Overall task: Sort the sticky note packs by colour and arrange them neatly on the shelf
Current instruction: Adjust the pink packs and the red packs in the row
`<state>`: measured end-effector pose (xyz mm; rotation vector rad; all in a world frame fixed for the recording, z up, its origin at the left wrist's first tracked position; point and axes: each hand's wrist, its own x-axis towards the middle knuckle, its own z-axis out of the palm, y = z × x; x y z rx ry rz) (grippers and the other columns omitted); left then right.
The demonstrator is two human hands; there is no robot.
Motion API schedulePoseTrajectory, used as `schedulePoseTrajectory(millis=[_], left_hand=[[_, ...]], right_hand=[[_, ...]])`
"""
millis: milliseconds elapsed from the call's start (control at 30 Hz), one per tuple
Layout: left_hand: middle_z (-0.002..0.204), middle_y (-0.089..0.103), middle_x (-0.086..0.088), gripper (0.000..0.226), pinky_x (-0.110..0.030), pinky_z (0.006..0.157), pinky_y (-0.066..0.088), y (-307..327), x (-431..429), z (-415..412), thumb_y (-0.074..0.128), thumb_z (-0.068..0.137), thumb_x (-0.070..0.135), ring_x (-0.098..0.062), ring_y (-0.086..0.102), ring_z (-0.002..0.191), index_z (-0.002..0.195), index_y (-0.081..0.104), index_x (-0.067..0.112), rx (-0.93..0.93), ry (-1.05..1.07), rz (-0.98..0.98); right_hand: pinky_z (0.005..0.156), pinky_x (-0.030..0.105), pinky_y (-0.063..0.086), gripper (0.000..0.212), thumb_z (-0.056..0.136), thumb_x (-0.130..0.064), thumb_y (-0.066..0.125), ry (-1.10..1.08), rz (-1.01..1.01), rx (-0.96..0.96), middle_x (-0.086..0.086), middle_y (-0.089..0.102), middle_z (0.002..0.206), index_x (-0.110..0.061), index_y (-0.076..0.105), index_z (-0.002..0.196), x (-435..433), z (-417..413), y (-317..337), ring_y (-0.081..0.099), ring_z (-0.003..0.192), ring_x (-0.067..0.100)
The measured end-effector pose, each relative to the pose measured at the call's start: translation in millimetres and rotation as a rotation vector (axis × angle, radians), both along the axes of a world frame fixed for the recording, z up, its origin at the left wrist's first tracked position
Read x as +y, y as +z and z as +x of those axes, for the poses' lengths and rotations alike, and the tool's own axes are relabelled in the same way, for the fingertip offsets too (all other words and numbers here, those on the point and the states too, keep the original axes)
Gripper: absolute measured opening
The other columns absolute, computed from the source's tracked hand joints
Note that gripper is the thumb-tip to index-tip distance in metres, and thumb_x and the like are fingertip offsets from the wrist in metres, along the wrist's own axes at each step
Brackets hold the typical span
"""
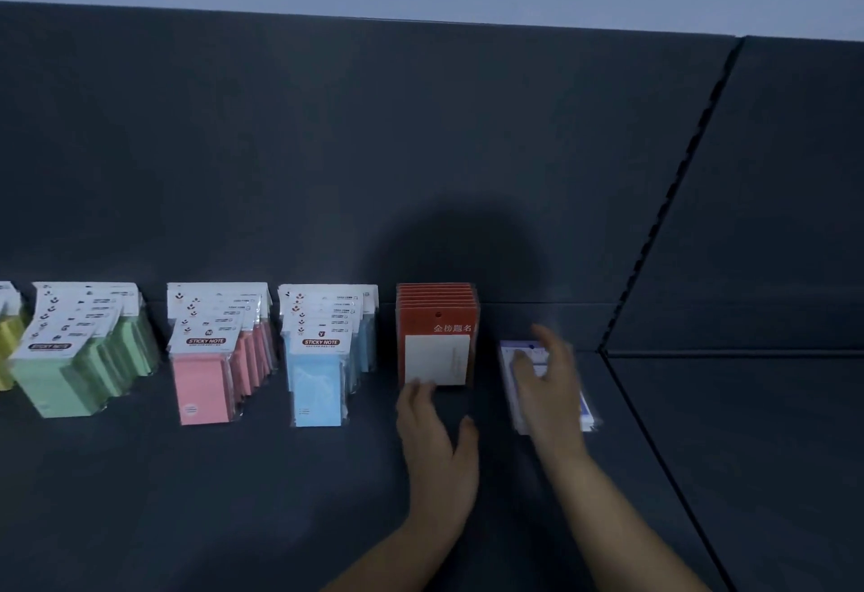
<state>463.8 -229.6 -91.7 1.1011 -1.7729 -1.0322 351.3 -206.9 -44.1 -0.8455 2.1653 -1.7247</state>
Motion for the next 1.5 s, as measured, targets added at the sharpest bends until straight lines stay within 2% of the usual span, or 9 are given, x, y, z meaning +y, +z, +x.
schedulePoseTrajectory(millis=[167,267,367,500,667,867,1100,1300,1500], left_hand=[[0.137,0.040,-0.002,0.049,-0.029,0.108,0.029,14,7,-33,0.048,0.094,0.029,-0.020,0.034,0.131,0.138,0.033,0.015,-0.301,-0.277,0.199],[0.123,0.054,-0.003,0.029,-0.024,0.088,0.043,24,12,-54,0.054,0.089,0.020,-0.018,0.052,0.112,0.116,0.044,0.022,-0.049,-0.303,0.509],[0.123,0.054,-0.005,0.036,-0.024,0.081,0.040,32,9,-64,0.062,0.086,0.019,-0.016,0.052,0.102,0.117,0.044,0.015,0.130,-0.194,0.724],[0.122,0.058,-0.014,0.054,-0.022,0.075,0.046,35,1,-62,0.063,0.086,0.010,-0.019,0.056,0.098,0.134,0.041,-0.001,0.148,-0.260,0.863],[0.112,0.065,0.002,0.040,-0.016,0.077,0.049,34,7,-57,0.058,0.086,-0.001,-0.011,0.061,0.102,0.119,0.052,0.020,0.135,-0.482,0.618],[0.123,0.054,0.007,0.049,-0.002,0.081,0.041,19,15,-59,0.052,0.089,-0.003,0.005,0.051,0.108,0.127,0.038,0.024,0.182,-0.436,0.323],[0.124,0.050,0.014,0.050,0.001,0.089,0.033,-6,13,-71,0.048,0.092,0.001,0.011,0.047,0.112,0.132,0.033,0.027,0.055,-0.370,0.096],[0.122,0.053,0.001,0.043,-0.023,0.096,0.041,-11,-2,-92,0.051,0.092,0.008,-0.012,0.051,0.112,0.132,0.038,0.014,0.012,-0.172,0.022],[0.123,0.045,-0.001,0.047,-0.013,0.089,0.031,-6,-15,-118,0.056,0.088,0.006,-0.006,0.042,0.109,0.132,0.040,0.011,-0.025,-0.029,-0.031]], right_hand=[[0.091,0.037,0.044,0.041,0.092,-0.030,0.052,-0.041,0.656,0.196,0.018,0.056,0.121,-0.001,0.053,0.120,39,-52,-6,0.051,0.109,0.031],[0.069,0.026,0.043,0.023,0.090,-0.013,0.054,0.133,0.546,0.119,0.013,0.065,0.106,-0.004,0.058,0.111,47,-51,-12,0.057,0.085,0.021],[0.074,0.025,0.047,0.020,0.086,-0.008,0.060,0.089,0.411,-0.036,0.012,0.066,0.107,-0.009,0.058,0.106,53,-52,-15,0.059,0.085,0.020],[0.078,0.028,0.048,0.055,0.083,-0.008,0.067,0.103,0.243,-0.459,0.012,0.058,0.122,-0.001,0.043,0.132,70,-57,-13,0.058,0.102,0.024],[0.085,0.035,0.053,0.028,0.084,-0.006,0.064,0.244,0.038,-0.574,0.011,0.072,0.100,-0.004,0.061,0.112,81,-65,-9,0.068,0.094,0.026],[0.084,0.014,0.049,0.036,0.089,-0.002,0.057,0.306,-0.028,-0.297,-0.008,0.061,0.107,-0.022,0.044,0.117,80,-60,-17,0.058,0.094,-0.003],[0.087,0.006,0.042,0.044,0.091,-0.002,0.053,0.287,0.024,-0.124,-0.015,0.053,0.114,-0.020,0.034,0.126,72,-67,-43,0.052,0.110,0.004],[0.096,0.011,0.037,0.046,0.090,-0.010,0.058,0.237,0.070,0.084,-0.001,0.048,0.121,-0.018,0.041,0.132,43,-84,-47,0.047,0.109,-0.004],[0.094,0.015,0.036,0.046,0.091,-0.019,0.057,0.165,0.108,0.183,0.000,0.046,0.122,-0.018,0.041,0.135,11,-100,-51,0.044,0.109,0.005]])
